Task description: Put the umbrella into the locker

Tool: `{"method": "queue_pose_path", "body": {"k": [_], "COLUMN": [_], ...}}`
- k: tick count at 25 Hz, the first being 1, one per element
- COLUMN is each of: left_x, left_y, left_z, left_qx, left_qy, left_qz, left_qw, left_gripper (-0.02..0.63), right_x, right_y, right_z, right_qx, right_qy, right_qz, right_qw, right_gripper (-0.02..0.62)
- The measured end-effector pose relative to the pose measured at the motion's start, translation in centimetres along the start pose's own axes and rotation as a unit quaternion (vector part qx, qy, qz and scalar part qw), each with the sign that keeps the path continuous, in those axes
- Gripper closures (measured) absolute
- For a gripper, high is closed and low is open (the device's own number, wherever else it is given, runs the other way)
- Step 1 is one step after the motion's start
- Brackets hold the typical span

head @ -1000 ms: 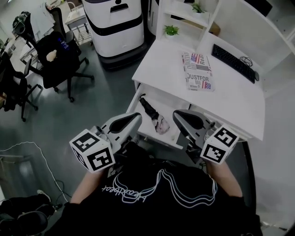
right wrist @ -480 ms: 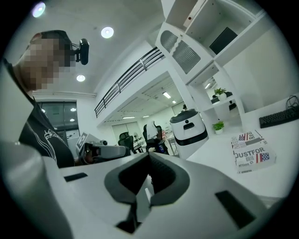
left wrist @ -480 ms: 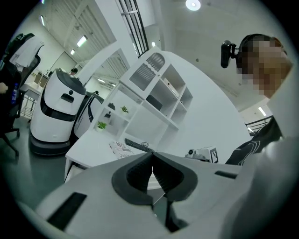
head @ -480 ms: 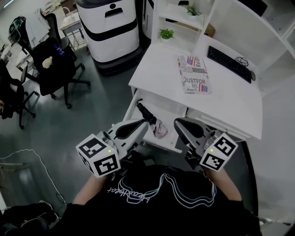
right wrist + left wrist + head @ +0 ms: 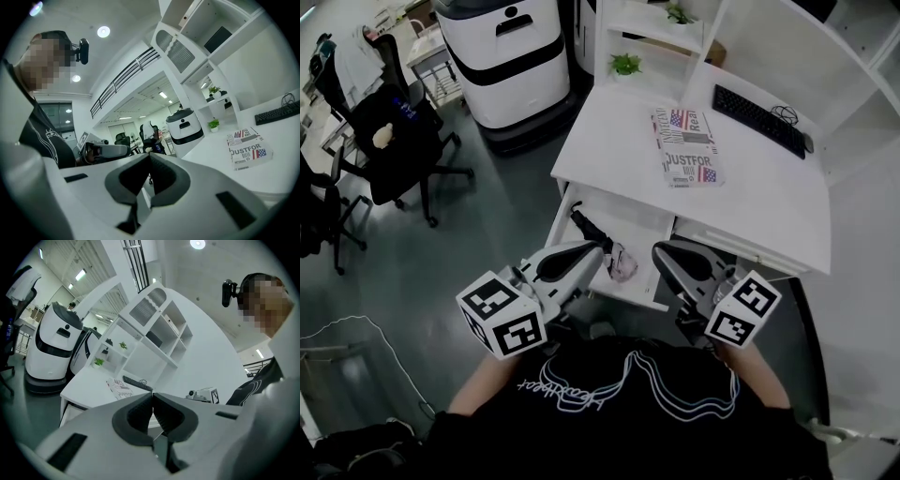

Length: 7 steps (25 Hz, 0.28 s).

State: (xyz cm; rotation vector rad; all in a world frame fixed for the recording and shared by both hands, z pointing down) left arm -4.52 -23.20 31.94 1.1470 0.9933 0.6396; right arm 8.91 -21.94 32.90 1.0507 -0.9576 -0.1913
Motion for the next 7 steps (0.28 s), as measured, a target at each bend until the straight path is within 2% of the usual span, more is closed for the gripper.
{"method": "queue_pose_path", "body": {"k": [7], "left_x": [-1.3], "left_y": [0.1], "left_z": [0.7], "left_qx": [-0.013], "left_qy": [0.009], "left_qz": [-0.001], "left_qw": [0.9999], "left_gripper": [0.600], "right_x": [0.2], "right_y": [-0.2], "right_z": [1.0], "right_qx": [0.003], "right_qy": [-0.003], "right_qz": [0.004], "right_qw": [1.000], "right_gripper": [0.592]}}
Point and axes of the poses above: the fingertips, and each gripper's own axes: z forward along the fingers, x to its right, y out of its underside, the point moved 3 cm from there along -z, backward along the fingers, and after that the axes turned 14 degrees about z, right-handed, at the moved point
